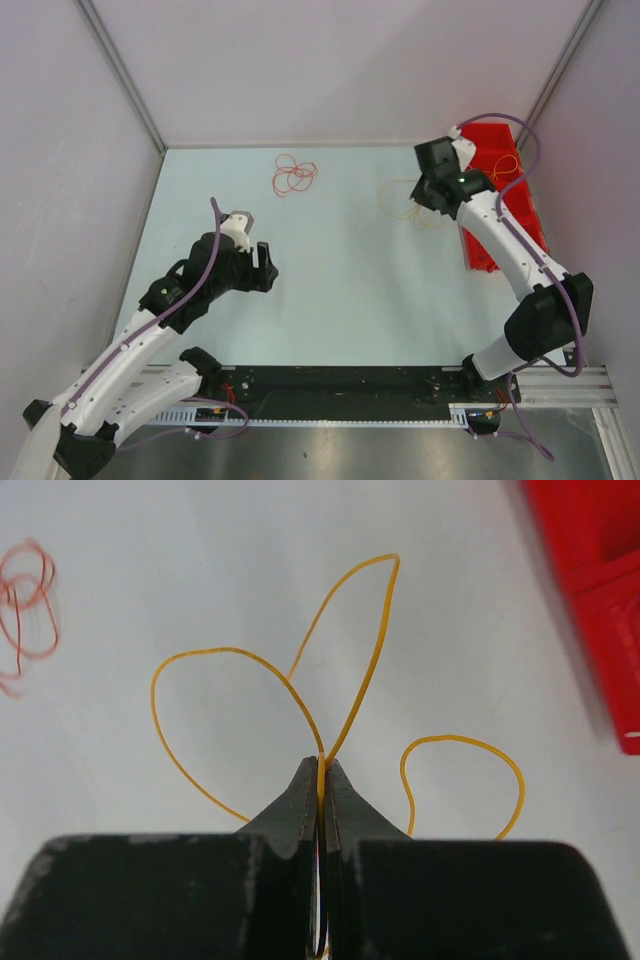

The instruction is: Untangle the cables

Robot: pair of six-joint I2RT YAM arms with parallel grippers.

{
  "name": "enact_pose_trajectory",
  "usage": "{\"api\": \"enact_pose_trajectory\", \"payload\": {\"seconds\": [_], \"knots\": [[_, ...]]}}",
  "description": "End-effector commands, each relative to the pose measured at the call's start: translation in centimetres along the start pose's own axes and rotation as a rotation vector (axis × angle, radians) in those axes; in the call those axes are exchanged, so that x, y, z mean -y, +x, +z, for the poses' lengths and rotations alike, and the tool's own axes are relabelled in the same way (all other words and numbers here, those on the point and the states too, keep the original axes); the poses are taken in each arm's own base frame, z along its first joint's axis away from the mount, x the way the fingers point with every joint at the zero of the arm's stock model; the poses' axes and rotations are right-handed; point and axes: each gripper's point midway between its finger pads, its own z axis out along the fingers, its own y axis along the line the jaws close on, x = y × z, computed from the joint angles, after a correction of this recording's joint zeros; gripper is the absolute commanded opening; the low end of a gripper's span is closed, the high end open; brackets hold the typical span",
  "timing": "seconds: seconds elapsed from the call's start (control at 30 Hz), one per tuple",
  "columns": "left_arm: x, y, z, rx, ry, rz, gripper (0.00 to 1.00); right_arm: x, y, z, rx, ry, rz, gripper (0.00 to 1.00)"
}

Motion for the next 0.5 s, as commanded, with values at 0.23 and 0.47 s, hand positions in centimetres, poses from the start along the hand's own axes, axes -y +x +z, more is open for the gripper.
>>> {"api": "enact_pose_trajectory", "payload": {"seconds": [0.23,0.47], "knots": [[-0.4,-0.3,0.2,0.012,-0.022,0.006,0.77,8.3,-11.6,-0.3,0.164,0.050,0.032,0.00],[-0.6,-0.1,0.5,0.000,-0.033,0.006,0.77,12.8,-14.8,1.0,0.216,0.092,-0.069,0.00]]}}
